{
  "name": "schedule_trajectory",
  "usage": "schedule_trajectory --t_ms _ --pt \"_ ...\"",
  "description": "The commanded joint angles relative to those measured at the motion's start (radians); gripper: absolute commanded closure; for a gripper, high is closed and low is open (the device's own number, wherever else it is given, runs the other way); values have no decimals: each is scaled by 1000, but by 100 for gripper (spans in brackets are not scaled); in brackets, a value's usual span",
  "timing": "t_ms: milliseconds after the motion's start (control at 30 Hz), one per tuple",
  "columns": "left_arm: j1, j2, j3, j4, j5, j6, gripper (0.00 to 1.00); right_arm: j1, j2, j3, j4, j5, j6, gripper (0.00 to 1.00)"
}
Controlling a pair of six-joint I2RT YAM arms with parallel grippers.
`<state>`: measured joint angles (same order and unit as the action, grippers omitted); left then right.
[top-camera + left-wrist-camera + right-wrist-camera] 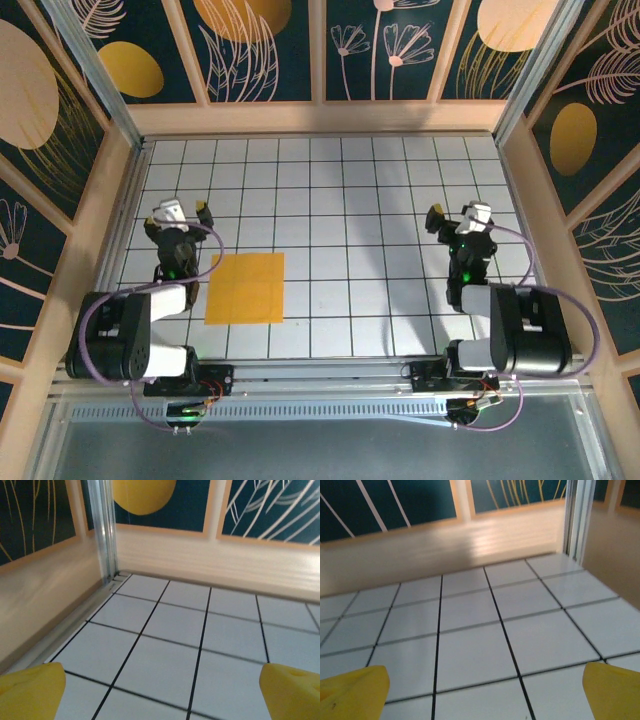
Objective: Fold a paper plane with a square sheet of paper (fold left side to right side)
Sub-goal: Move the square sheet of paper to the center of the table.
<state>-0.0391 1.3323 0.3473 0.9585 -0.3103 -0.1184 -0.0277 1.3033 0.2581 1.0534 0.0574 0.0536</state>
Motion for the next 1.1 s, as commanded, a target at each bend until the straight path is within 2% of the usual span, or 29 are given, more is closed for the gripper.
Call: schedule_trajectory --t_ms 0,100,167,367,500,600,700,800,900,1067 --pt "5 -96 127 -340 3 -109 1 -8 -107 66 -232 21 69 1" --pt "5 -165 192 -534 42 -232 1 -9 -184 98 -367 -8 159 1" --pt "5 -200 233 -652 111 -286 1 -10 -224 121 -453 -36 224 1" --pt "4 -261 302 -937 391 -397 2 -9 -268 199 -702 -229 367 1" --pt "-38 -268 308 -1080 544 -465 7 -5 -253 210 -766 -364 420 1" --pt "-132 -252 291 -1127 582 -515 8 5 -221 230 -790 -435 448 1" --pt "-191 -206 255 -1109 671 -594 17 29 -174 276 -830 -471 443 1" --pt "-258 -165 232 -1130 652 -622 21 73 -147 320 -867 -443 414 1" --pt "-287 -125 210 -1149 650 -634 31 110 -127 350 -882 -398 397 1" --pt "-308 -65 160 -1142 659 -641 43 138 -91 377 -880 -370 393 1"
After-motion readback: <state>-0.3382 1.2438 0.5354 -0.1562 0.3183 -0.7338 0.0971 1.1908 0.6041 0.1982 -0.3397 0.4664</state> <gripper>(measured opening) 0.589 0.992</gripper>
